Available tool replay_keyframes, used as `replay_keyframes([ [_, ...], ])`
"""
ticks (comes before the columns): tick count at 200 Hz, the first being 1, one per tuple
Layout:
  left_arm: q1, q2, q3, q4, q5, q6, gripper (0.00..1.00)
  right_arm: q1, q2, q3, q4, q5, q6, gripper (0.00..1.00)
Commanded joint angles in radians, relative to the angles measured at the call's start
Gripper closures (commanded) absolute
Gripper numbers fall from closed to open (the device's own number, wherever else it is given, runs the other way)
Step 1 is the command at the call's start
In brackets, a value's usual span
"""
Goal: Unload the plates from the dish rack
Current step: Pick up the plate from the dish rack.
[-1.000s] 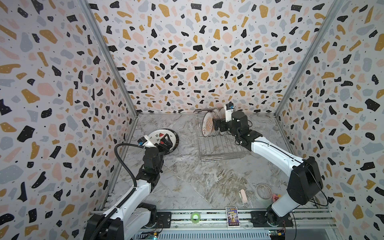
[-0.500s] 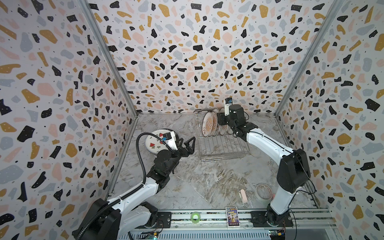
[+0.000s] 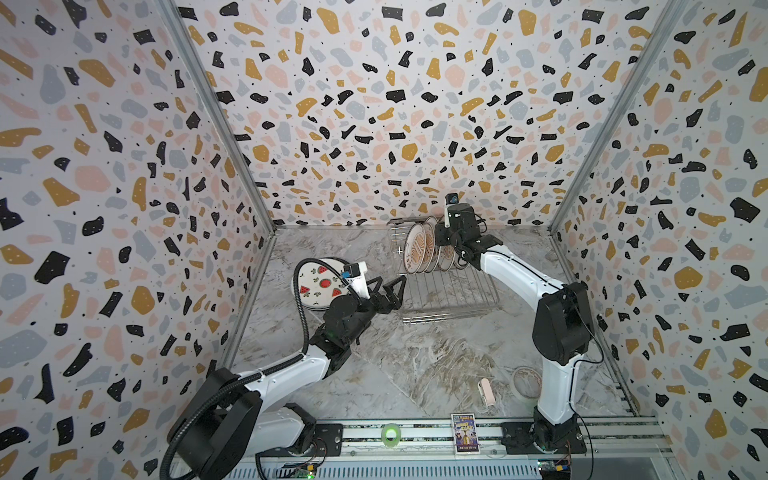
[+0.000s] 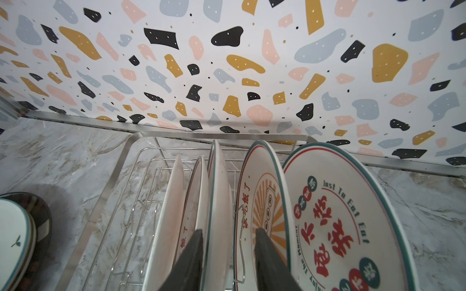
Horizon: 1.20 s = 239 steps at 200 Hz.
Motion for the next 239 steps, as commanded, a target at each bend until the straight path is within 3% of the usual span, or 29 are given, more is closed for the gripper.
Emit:
replay_keyframes([
  [1, -0.005, 0.007, 0.025, 0.077, 0.019, -0.007, 0.0, 0.007, 0.012, 0.056, -0.048, 0.061, -0.001, 0.67],
  [177, -0.005, 0.009, -0.01, 0.13, 0.047, -0.069, 0.0, 0.063, 0.226, 0.286, -0.22, 0.29, -0.001, 0.78],
  [239, -0.004, -0.013, -0.026, 0.12, 0.037, -0.068, 0.0, 0.083, 0.225, 0.316, -0.239, 0.361, -0.008, 0.83],
])
